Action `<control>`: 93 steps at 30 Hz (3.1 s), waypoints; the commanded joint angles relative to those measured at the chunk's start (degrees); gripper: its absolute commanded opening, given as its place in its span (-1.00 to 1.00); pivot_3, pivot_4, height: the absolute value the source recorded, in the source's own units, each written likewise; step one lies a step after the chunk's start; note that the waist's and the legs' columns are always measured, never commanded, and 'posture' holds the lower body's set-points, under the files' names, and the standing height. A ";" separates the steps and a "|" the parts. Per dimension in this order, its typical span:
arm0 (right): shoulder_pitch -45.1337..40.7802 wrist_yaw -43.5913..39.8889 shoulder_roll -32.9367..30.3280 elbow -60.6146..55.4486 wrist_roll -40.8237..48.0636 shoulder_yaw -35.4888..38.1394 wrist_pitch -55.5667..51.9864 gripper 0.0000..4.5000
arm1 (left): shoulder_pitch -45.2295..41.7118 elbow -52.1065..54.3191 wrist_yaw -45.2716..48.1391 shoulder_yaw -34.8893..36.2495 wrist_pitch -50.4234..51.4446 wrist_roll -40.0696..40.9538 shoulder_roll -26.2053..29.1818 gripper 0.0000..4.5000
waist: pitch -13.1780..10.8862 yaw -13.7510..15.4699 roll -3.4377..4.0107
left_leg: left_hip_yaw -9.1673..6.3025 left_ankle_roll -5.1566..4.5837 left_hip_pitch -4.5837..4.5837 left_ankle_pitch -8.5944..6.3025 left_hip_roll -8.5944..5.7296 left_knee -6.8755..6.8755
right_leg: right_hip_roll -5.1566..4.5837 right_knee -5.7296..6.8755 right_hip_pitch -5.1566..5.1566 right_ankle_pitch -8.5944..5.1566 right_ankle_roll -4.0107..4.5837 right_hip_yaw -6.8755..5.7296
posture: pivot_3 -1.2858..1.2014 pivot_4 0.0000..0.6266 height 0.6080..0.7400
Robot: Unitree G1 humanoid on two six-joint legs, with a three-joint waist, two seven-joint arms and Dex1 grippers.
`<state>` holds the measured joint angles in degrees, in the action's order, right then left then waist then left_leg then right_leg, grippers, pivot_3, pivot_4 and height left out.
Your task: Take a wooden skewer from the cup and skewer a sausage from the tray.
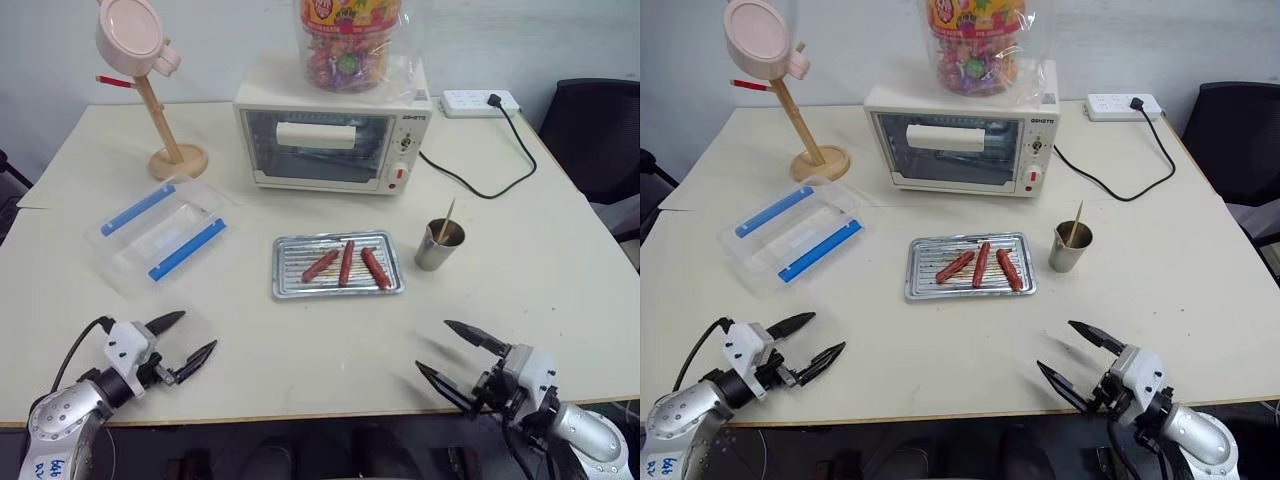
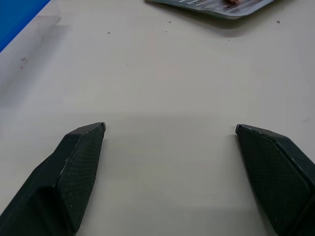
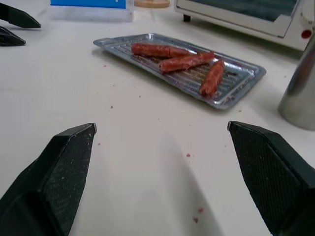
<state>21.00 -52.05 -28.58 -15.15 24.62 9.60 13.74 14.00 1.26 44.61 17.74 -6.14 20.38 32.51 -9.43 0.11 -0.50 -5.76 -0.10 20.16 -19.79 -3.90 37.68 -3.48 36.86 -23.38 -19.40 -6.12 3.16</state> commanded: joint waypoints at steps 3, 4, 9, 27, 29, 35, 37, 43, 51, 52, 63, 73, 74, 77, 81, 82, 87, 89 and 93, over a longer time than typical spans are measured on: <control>-0.54 0.28 -0.92 -0.27 0.63 2.62 1.15 1.00 | 0.37 3.06 0.50 -1.17 1.44 0.78 -0.24 0.99 | 0.00 0.06 0.00 | 0.00 0.00 0.00 0.00 0.00 -0.01 | 0.00 -0.01 0.00 0.00 0.00 0.00 | 0.03 -0.52 1.00; -0.70 0.73 -1.19 -0.53 1.28 3.78 0.76 1.00 | 0.27 3.66 0.75 -1.17 2.04 1.52 -0.25 0.99 | 0.00 0.09 0.00 | 0.00 0.00 0.01 0.00 0.00 -0.01 | -0.01 -0.01 0.00 0.00 0.00 0.00 | 0.03 -0.52 1.00; 0.58 -0.66 -7.34 -1.07 6.60 14.93 -2.26 1.00 | -1.33 11.60 11.83 -2.35 11.77 15.15 3.29 0.99 | -0.08 0.34 0.07 | 0.00 -0.02 0.05 -0.01 -0.03 0.07 | -0.05 -0.02 0.02 0.00 -0.01 0.01 | 0.03 -0.52 1.00; -42.49 -4.11 -30.63 5.66 7.74 -1.99 -39.14 1.00 | -15.93 21.08 7.69 -7.02 24.48 19.82 2.24 0.99 | -0.37 -0.12 0.26 | 0.01 0.00 0.22 0.02 0.08 0.28 | 0.06 0.01 -0.14 0.03 0.04 -0.03 | 0.03 -0.52 1.00; -45.49 -3.45 -29.67 6.73 5.05 -4.48 -39.66 1.00 | -15.80 22.41 6.57 -7.25 25.13 19.67 1.68 0.99 | -0.37 -0.10 0.26 | 0.02 0.00 0.26 0.02 0.08 0.27 | 0.06 0.02 -0.22 0.03 0.04 -0.02 | 0.03 -0.52 1.00; -48.57 -2.30 -27.33 8.04 1.03 -6.66 -40.36 0.49 | -14.23 24.88 4.48 -7.34 25.88 19.27 0.63 1.00 | -0.38 0.07 0.24 | 0.02 0.02 0.37 0.02 0.08 0.30 | 0.06 0.01 -0.29 0.03 0.04 -0.04 | 0.03 -0.52 1.00; -48.53 -3.02 -27.13 8.00 0.20 -6.78 -40.31 0.27 | -14.25 24.95 4.18 -7.32 25.95 19.19 0.50 1.00 | -0.38 0.22 0.24 | 0.02 0.02 0.38 0.02 0.07 0.33 | 0.06 0.02 -0.30 0.04 0.04 -0.04 | 0.03 -0.52 1.00; -47.97 -3.20 -26.34 7.68 -0.87 -6.02 -40.01 -0.43 | -14.48 24.97 3.59 -7.72 25.82 18.87 0.07 1.00 | -0.38 0.24 0.24 | 0.02 0.02 0.37 0.02 0.08 0.39 | 0.07 0.08 -0.29 0.04 0.04 -0.05 | 0.03 -0.52 1.00; -47.57 -5.08 -27.53 8.08 0.03 -2.24 -39.96 -0.99 | -15.35 22.92 4.61 -9.15 24.60 17.95 -1.01 1.00 | -0.39 0.17 0.21 | 0.02 0.02 0.36 0.02 0.08 0.38 | 0.07 0.06 -0.27 0.04 0.04 -0.06 | 0.03 -0.52 1.00; -47.56 -5.20 -27.86 8.16 -0.04 -1.44 -39.89 -0.99 | -15.63 22.61 4.92 -9.41 24.79 18.24 -1.15 1.00 | -0.39 0.16 0.21 | 0.02 0.02 0.36 0.02 0.07 0.38 | 0.07 0.07 -0.27 0.04 0.04 -0.05 | 0.03 -0.52 1.00; -54.15 -12.17 -33.84 7.78 16.88 14.59 -51.68 -0.99 | -21.36 18.04 8.11 -11.59 27.61 21.74 -3.11 1.00 | -0.43 0.61 0.25 | 0.03 0.01 0.37 0.02 0.07 0.38 | 0.07 0.08 -0.28 0.04 0.04 -0.06 | 0.03 -0.52 1.00; -55.18 2.66 -18.69 1.68 52.08 17.07 -74.89 -0.99 | -29.51 17.14 6.94 -13.24 33.01 27.54 -8.55 1.00 | -0.48 1.23 0.13 | 0.02 0.01 0.37 0.02 0.10 0.49 | 0.08 0.13 -0.24 0.06 0.03 -0.07 | 0.03 -0.52 1.00; -54.92 5.49 -15.18 0.77 54.45 15.93 -74.53 -0.99 | -30.55 16.89 7.38 -13.62 33.82 28.23 -8.98 1.00 | -0.48 1.26 0.13 | 0.02 0.01 0.37 0.02 0.08 0.49 | 0.07 0.16 -0.25 0.06 0.02 -0.06 | 0.03 -0.52 1.00; -53.17 9.64 -7.79 -2.21 55.41 12.34 -72.87 -0.99 | -32.67 16.54 8.48 -14.99 35.29 29.24 -10.18 1.00 | -0.47 1.18 0.12 | 0.02 0.02 0.38 0.02 0.10 0.51 | 0.10 0.21 -0.29 0.06 0.02 -0.07 | 0.03 -0.52 1.00; -50.27 13.14 -1.67 -4.45 56.77 9.55 -70.77 -0.99 | -34.40 17.02 6.40 -14.37 36.37 31.39 -12.87 1.00 | -0.48 1.19 0.11 | 0.00 0.02 0.57 0.03 0.06 0.52 | 0.07 0.16 -0.46 0.07 0.01 -0.09 | 0.03 -0.52 1.00; -49.74 13.69 -0.72 -4.91 56.80 8.90 -70.41 -0.99 | -34.49 17.38 5.97 -14.23 36.55 31.64 -13.35 1.00 | -0.48 1.19 0.11 | 0.00 0.01 0.65 0.02 0.06 0.59 | 0.06 0.15 -0.50 0.07 0.00 -0.10 | 0.03 -0.52 1.00; -48.22 16.12 2.57 -6.77 56.82 6.39 -68.39 -0.99 | -33.67 19.47 4.65 -14.18 37.50 33.15 -14.49 1.00 | -0.47 1.12 0.11 | -0.03 0.02 1.20 0.02 0.00 1.09 | 0.04 0.51 -0.98 0.09 -0.04 -0.12 | 0.03 -0.52 1.00; -47.91 16.50 2.79 -6.89 57.08 5.96 -68.13 -1.00 | -33.21 19.71 3.98 -13.69 37.59 33.69 -14.86 0.92 | -0.47 1.12 0.11 | -0.03 0.02 1.21 0.02 0.00 1.10 | 0.04 0.56 -1.02 0.09 -0.03 -0.12 | 0.03 -0.52 1.00; -46.95 16.05 2.07 -7.08 56.42 5.29 -67.81 -1.00 | -32.57 20.09 3.20 -13.15 37.72 34.56 -15.19 0.53 | -0.47 1.09 0.11 | -0.03 0.02 1.21 0.02 0.00 1.07 | 0.05 0.56 -1.03 0.09 -0.03 -0.12 | 0.03 -0.52 1.00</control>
<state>-26.10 -35.61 -26.09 -20.17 80.26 15.14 -55.03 -18.70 19.39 48.15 3.51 31.83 53.10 17.52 -9.90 1.21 -0.39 -5.78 -0.08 21.37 -19.77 -3.90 38.75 -3.43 37.42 -24.41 -19.31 -6.15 3.05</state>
